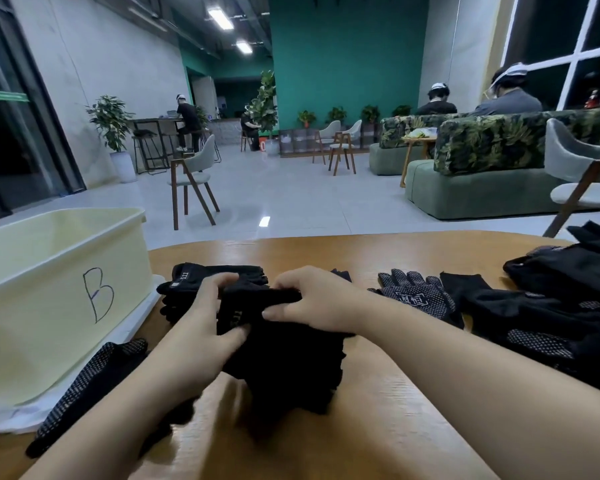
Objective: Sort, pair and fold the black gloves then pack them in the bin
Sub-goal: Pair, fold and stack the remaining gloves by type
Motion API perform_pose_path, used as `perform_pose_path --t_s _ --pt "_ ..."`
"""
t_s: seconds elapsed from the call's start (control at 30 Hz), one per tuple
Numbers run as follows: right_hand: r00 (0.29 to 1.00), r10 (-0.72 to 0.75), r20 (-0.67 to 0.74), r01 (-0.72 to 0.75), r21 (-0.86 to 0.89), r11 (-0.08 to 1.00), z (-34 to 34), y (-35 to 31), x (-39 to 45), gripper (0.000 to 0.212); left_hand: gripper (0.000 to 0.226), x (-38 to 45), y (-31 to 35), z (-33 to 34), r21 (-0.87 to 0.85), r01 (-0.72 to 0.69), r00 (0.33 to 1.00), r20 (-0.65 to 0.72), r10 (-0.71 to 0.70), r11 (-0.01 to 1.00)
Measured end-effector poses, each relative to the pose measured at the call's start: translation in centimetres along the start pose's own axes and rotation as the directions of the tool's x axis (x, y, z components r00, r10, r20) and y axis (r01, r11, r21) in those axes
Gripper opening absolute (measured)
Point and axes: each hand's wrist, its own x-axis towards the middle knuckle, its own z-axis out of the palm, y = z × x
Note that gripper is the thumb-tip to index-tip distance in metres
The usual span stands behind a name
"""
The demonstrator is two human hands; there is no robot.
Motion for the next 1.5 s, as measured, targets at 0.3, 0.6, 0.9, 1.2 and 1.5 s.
perform_pose_path --t_s 0.3,0.6,0.9,1.2,1.5 --pt "0.965 0.149 -0.216 -0.035 0.454 0.89 -0.6 1.2 3.9 0.021 0.035 7.0 -2.1 -4.0 -0.302 -0.007 0.947 -0.307 -0.091 0.953" --pt "0.914 0.38 -0.144 -0.267 0.493 0.828 3.0 0.3 10.1 0.084 0.031 12.3 -7.0 -5.3 -0.065 0.204 0.905 -0.367 -0.213 0.977" --pt "0.96 0.273 -0.054 -0.277 -0.079 0.958 7.8 1.7 10.0 0.043 0.023 12.7 -9.8 -3.3 0.551 0.141 0.987 -0.142 -0.074 0.822" --pt "0.966 0.254 -0.053 -0.257 -0.061 0.964 8.8 1.8 10.8 0.043 0.042 13.0 -11.5 -4.2 0.492 0.167 0.984 -0.143 -0.11 0.854" --pt "0.979 0.131 -0.155 -0.143 -0.072 0.987 7.8 1.1 8.6 0.048 0.082 9.8 -9.4 -4.8 0.665 0.005 0.936 -0.267 0.231 0.747"
